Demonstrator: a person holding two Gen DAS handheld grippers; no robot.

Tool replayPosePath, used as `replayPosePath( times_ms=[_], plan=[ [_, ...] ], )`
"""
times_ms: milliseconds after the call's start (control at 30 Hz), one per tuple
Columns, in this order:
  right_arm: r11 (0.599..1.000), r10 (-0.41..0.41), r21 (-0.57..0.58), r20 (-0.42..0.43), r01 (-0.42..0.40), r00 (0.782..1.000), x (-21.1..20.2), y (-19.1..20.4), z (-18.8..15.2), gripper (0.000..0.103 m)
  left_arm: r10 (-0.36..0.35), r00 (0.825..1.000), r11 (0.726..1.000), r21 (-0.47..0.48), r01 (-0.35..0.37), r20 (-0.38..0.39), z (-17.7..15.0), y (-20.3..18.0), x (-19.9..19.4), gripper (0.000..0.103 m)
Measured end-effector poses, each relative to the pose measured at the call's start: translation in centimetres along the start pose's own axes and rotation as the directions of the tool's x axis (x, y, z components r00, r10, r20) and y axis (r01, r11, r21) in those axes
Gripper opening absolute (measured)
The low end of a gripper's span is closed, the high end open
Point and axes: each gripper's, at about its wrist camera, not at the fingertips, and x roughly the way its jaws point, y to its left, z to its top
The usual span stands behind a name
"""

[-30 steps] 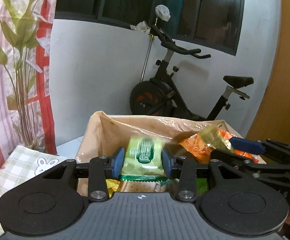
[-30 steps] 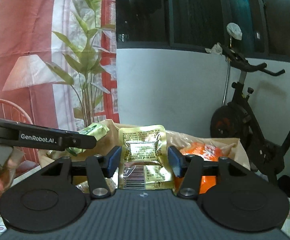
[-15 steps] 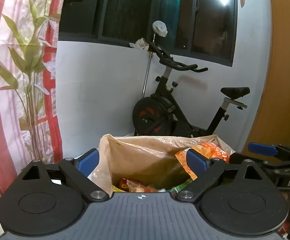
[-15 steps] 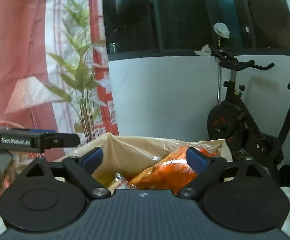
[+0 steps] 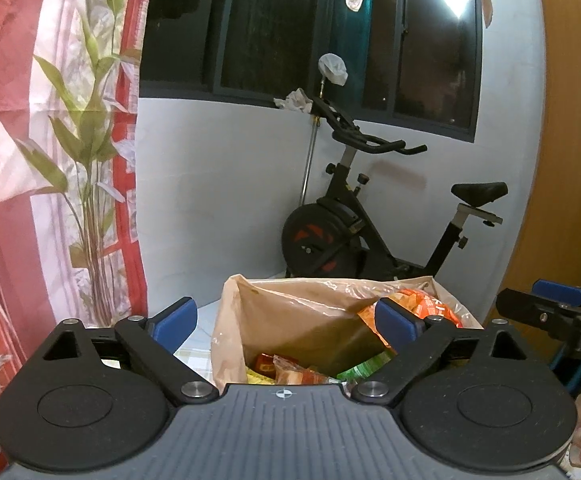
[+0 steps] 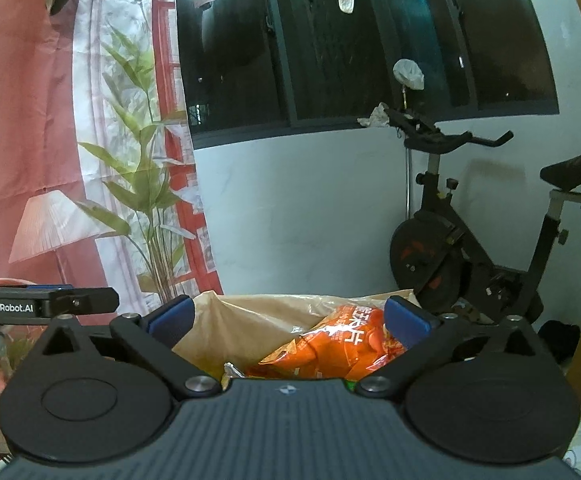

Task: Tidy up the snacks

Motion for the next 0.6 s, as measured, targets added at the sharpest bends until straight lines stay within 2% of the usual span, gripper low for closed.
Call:
replayPosePath(
  times_ms=[267,600],
  plan=[
    [1.000,-0.010,-0.012,0.002,0.010,1.000,-1.9,0.6,0.2,0.103,0.034,0.999,0.999,-0.003,-0.034,0.009,-0.2,-0.3,-2.2,0.097],
    [1.000,-0.009,-0.022,-0.036,0.008,0.999,-3.6,1.6,-0.1,0.103,0.093,0.996,0.996,-0.009,-0.093,-0.018,-0.9,0.4,-4.1,0.097]
  ],
)
